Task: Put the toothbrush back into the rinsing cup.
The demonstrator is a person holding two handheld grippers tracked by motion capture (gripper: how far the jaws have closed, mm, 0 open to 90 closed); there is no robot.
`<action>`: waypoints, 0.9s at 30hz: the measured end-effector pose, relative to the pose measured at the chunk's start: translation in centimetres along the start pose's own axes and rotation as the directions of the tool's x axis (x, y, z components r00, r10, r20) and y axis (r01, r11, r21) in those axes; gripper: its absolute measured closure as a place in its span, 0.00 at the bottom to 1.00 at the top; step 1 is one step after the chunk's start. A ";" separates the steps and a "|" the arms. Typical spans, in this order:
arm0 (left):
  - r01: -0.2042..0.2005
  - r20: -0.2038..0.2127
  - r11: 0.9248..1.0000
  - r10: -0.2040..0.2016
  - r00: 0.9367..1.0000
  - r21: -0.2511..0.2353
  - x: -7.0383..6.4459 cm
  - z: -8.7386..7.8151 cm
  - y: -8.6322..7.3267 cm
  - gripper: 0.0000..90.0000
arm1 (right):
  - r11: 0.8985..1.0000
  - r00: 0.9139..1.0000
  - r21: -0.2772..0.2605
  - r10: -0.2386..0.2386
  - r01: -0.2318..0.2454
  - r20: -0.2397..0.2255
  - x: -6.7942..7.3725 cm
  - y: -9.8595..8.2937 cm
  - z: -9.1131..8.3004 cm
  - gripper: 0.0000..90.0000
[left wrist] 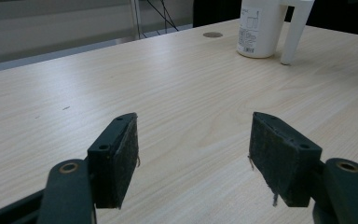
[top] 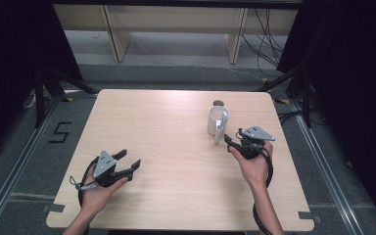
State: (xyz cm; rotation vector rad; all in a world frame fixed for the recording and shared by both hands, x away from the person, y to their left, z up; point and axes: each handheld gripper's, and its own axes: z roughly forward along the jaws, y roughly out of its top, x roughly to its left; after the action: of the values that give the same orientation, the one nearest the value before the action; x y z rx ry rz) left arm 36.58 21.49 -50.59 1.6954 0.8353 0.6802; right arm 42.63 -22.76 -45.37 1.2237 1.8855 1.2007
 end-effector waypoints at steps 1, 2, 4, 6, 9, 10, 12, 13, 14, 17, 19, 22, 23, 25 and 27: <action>0.001 0.000 1.000 -0.001 1.000 -0.002 0.0 0.0 0.0 0.36 | 1.000 1.000 -0.007 -0.023 0.023 -0.003 -0.3 -0.1 -0.1 0.43; 0.006 -0.007 1.000 -0.006 1.000 0.006 -0.1 -0.1 0.0 0.36 | 1.000 1.000 0.002 -0.012 0.012 -0.002 -0.3 -0.2 -0.4 0.43; 0.010 -0.010 1.000 -0.010 1.000 0.012 -0.1 -0.2 0.1 0.36 | 1.000 1.000 -0.001 -0.011 0.011 0.001 -0.3 -0.4 -0.5 0.43; 0.011 -0.010 1.000 -0.011 1.000 0.009 -0.1 -0.2 0.1 0.36 | 1.000 1.000 0.004 -0.024 0.024 -0.003 -0.7 -0.6 -1.1 0.43; 0.014 -0.008 1.000 -0.013 1.000 0.008 -0.1 -0.2 0.1 0.36 | 1.000 1.000 -0.008 -0.024 0.024 0.005 -0.7 -0.9 -1.4 0.43; 0.008 -0.006 1.000 -0.008 1.000 0.008 -0.1 -0.2 0.1 0.36 | 1.000 1.000 0.010 -0.019 0.019 -0.012 -0.7 -1.1 -1.7 0.43; 0.011 -0.012 1.000 -0.010 1.000 0.010 -0.1 -0.2 0.0 0.36 | 1.000 1.000 -0.002 -0.027 0.027 -0.001 -0.7 -1.5 -1.9 0.43; 0.010 -0.012 1.000 -0.010 1.000 0.009 -0.1 -0.2 0.0 0.36 | 1.000 1.000 0.016 -0.008 0.008 -0.005 -0.5 -1.8 -2.2 0.43; 0.009 -0.012 1.000 -0.009 1.000 0.009 -0.1 -0.2 0.0 0.36 | 1.000 1.000 0.002 -0.021 0.021 0.001 -0.7 -2.0 -2.2 0.43; 0.008 -0.009 1.000 -0.008 1.000 0.009 -0.1 -0.2 0.0 0.36 | 1.000 1.000 0.003 -0.026 0.026 -0.001 -0.9 -2.6 -2.5 0.43; 0.005 -0.006 1.000 -0.005 1.000 0.008 -0.1 -0.1 0.0 0.36 | 1.000 1.000 0.015 -0.024 0.024 0.010 -0.9 -2.9 -2.9 0.43; 0.006 -0.008 1.000 -0.006 1.000 0.014 -0.1 -0.1 0.0 0.36 | 0.999 1.000 0.014 -0.030 0.030 0.009 -1.1 -3.2 -3.3 0.43; 0.008 -0.007 1.000 -0.008 1.000 0.013 -0.2 -0.1 0.0 0.36 | 0.999 1.000 0.020 -0.028 0.028 0.005 -1.2 -3.4 -3.5 0.43; 0.008 -0.006 1.000 -0.008 1.000 0.012 -0.2 -0.1 0.0 0.36 | 0.999 0.999 0.025 -0.026 0.026 0.022 -1.3 -3.6 -3.9 0.42; 0.007 -0.006 1.000 -0.007 1.000 0.012 -0.3 -0.1 0.0 0.36 | 0.999 0.999 0.037 -0.034 0.033 0.013 -1.4 -3.8 -4.1 0.42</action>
State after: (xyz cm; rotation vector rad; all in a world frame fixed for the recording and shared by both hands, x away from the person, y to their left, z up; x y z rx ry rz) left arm 36.37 21.33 -50.60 1.7010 0.8507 0.6777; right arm 38.34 -26.26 -47.02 1.2121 1.9187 1.1420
